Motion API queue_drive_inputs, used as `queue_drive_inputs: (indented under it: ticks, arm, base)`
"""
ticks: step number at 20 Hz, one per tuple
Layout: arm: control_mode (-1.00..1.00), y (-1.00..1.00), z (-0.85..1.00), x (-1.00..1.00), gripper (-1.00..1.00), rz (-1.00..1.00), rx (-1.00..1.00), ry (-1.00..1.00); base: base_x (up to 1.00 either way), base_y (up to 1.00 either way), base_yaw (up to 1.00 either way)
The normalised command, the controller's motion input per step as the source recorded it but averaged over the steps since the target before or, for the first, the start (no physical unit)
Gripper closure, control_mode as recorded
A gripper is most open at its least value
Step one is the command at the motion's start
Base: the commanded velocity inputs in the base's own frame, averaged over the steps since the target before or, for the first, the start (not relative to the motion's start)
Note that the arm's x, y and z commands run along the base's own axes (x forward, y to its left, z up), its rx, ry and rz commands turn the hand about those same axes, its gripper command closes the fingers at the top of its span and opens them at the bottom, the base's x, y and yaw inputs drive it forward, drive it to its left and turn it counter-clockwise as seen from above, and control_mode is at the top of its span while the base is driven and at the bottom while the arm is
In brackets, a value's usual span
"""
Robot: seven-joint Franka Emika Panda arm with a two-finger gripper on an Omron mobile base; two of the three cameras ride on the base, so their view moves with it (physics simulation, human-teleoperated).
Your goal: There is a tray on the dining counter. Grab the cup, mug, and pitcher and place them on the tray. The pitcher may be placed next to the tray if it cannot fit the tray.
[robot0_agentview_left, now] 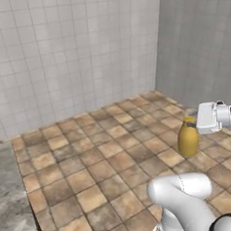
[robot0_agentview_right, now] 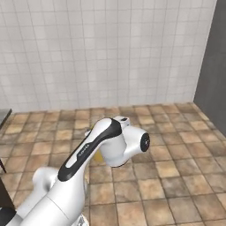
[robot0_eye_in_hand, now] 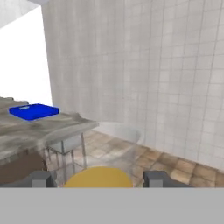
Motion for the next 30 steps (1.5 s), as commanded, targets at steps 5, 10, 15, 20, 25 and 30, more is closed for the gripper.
queue_drive_inputs:
  ticks: [5,10,15,20,25,30]
  arm:
    - [1.00,0.00,0.00,0.00,1.00,0.00,0.00,0.00]
    - [1.00,0.00,0.00,0.00,1.00,0.00,0.00,0.00]
    - [1.00,0.00,0.00,0.00,1.00,0.00,0.00,0.00]
    - [1.00,0.00,0.00,0.00,1.00,0.00,0.00,0.00]
    - [1.00,0.00,0.00,0.00,1.00,0.00,0.00,0.00]
    - [1.00,0.00,0.00,0.00,1.00,0.00,0.00,0.00]
  base:
    - [0.83,-0.21,0.22]
    - [0.81,-0.17,0.26]
    - [0.81,-0.14,0.29]
    - [0.81,-0.12,0.33]
    - [0.79,-0.06,0.39]
    - [0.77,-0.01,0.44]
